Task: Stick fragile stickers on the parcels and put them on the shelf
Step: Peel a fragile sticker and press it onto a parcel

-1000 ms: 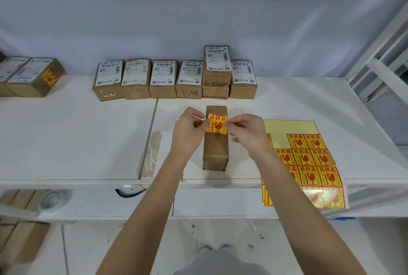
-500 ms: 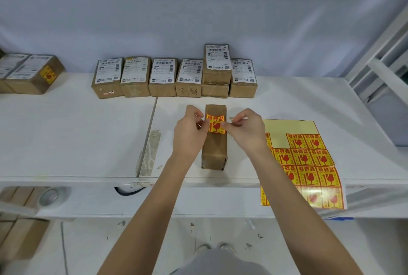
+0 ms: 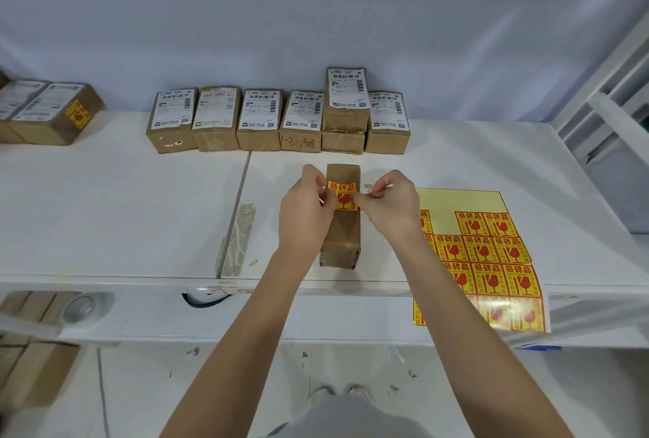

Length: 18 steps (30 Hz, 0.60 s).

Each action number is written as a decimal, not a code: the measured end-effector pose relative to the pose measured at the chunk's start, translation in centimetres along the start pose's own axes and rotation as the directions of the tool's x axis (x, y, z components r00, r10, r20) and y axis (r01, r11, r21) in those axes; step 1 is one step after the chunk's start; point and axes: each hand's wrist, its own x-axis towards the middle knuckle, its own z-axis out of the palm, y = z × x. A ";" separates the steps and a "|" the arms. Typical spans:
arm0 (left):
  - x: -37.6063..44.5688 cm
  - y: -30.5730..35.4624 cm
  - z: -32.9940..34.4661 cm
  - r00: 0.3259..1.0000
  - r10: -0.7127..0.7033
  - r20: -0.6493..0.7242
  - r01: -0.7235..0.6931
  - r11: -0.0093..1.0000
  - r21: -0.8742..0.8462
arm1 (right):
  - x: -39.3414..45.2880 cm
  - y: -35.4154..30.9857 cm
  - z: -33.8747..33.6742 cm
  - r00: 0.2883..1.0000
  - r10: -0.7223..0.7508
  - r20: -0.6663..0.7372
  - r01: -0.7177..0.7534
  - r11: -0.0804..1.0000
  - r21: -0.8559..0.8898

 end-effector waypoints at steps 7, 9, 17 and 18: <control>-0.1 0.1 0.2 1.000 0.008 -0.005 -0.008 0.999 0.034 | 0.2 0.0 0.0 1.000 -0.007 0.014 0.008 0.999 -0.032; -0.1 0.1 0.2 1.000 0.021 -0.008 -0.020 0.998 0.052 | 0.3 0.0 0.0 1.000 -0.010 0.019 0.010 0.999 -0.035; 0.0 0.1 0.1 0.999 0.051 -0.015 -0.050 0.997 0.059 | 0.2 0.1 0.0 0.999 -0.041 0.017 0.042 0.998 -0.048; 0.0 0.0 0.1 0.999 0.050 -0.011 -0.050 0.997 0.056 | 0.2 0.1 -0.1 0.999 -0.042 0.016 0.043 0.998 -0.048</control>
